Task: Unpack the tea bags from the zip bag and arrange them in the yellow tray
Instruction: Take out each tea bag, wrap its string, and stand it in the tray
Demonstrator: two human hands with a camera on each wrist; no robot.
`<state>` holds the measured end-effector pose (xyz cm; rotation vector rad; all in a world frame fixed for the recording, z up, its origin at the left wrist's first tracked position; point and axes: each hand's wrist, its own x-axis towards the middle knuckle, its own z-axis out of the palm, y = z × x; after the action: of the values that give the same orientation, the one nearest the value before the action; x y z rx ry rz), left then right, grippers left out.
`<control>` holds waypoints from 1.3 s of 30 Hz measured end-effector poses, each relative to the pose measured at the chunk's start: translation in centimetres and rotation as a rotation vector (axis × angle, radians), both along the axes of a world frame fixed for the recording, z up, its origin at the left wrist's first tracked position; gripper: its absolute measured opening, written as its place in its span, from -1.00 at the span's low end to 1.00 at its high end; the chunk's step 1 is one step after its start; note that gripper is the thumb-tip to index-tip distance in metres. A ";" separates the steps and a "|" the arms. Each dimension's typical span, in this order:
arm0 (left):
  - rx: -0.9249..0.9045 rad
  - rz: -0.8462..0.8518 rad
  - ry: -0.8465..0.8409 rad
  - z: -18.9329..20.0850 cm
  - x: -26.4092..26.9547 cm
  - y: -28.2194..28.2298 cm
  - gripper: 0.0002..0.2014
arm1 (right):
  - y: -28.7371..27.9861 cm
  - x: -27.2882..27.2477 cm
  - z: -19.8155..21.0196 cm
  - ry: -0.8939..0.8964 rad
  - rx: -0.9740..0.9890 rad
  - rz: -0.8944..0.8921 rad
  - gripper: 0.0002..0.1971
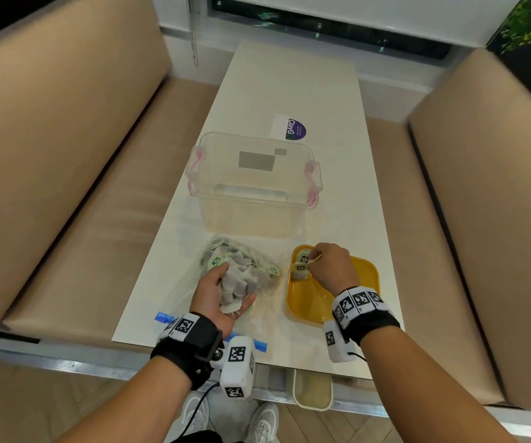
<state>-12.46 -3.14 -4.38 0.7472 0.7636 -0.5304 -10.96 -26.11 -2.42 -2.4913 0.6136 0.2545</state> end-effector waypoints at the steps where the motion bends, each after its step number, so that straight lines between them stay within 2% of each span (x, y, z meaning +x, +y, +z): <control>1: 0.001 -0.001 -0.001 0.0 0.0 0.0 -0.63 | 0.0 0.0 0.1 -0.003 -0.004 -0.002 -0.78; 5: -0.009 0.002 -0.004 -0.4 0.1 0.1 -0.62 | 0.9 -0.6 1.7 -0.141 -0.026 0.094 -0.74; 8: -0.010 0.005 -0.009 -0.5 0.3 -0.1 -0.62 | 3.7 -1.8 3.7 -0.309 0.072 0.292 -0.83; 11: -0.035 -0.008 -0.009 -0.8 0.4 -0.3 -0.60 | 7.3 -3.2 4.7 -0.319 0.143 0.518 -0.86; 13: -0.055 -0.030 -0.001 -1.2 0.4 -0.4 -0.54 | 9.3 -3.7 4.2 -0.310 0.076 0.590 -0.79; 17: -0.065 -0.032 -0.032 -1.3 0.3 -0.5 -0.58 | 11.3 -3.7 2.9 -0.353 -0.046 0.576 -0.72; 22: -0.106 -0.013 -0.016 -1.4 0.3 -0.5 -0.63 | 12.2 -3.9 2.3 -0.386 -0.125 0.594 -0.76; 26: -0.116 -0.021 -0.004 -1.4 0.5 -0.3 -0.67 | 12.5 -4.3 2.1 -0.384 -0.180 0.675 -0.79; 31: -0.199 -0.023 0.020 -1.5 0.8 0.2 -0.42 | 12.1 -4.8 3.2 -0.338 -0.102 0.779 -0.74; 35: -0.182 -0.011 -0.017 -1.1 0.9 0.3 -0.57 | 11.5 -4.2 3.8 -0.315 0.147 0.619 -0.69; 37: -0.173 0.009 -0.012 -1.2 0.7 0.2 -0.58 | 11.2 -3.6 3.8 -0.330 0.155 0.582 -0.68; 39: -0.187 0.024 -0.005 -1.4 0.5 0.3 -0.51 | 11.0 -2.9 3.8 -0.336 0.129 0.561 -0.71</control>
<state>-11.92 -2.86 -5.74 0.5654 0.7070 -0.5691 -13.90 -15.12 1.35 -2.4505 -0.2391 0.0717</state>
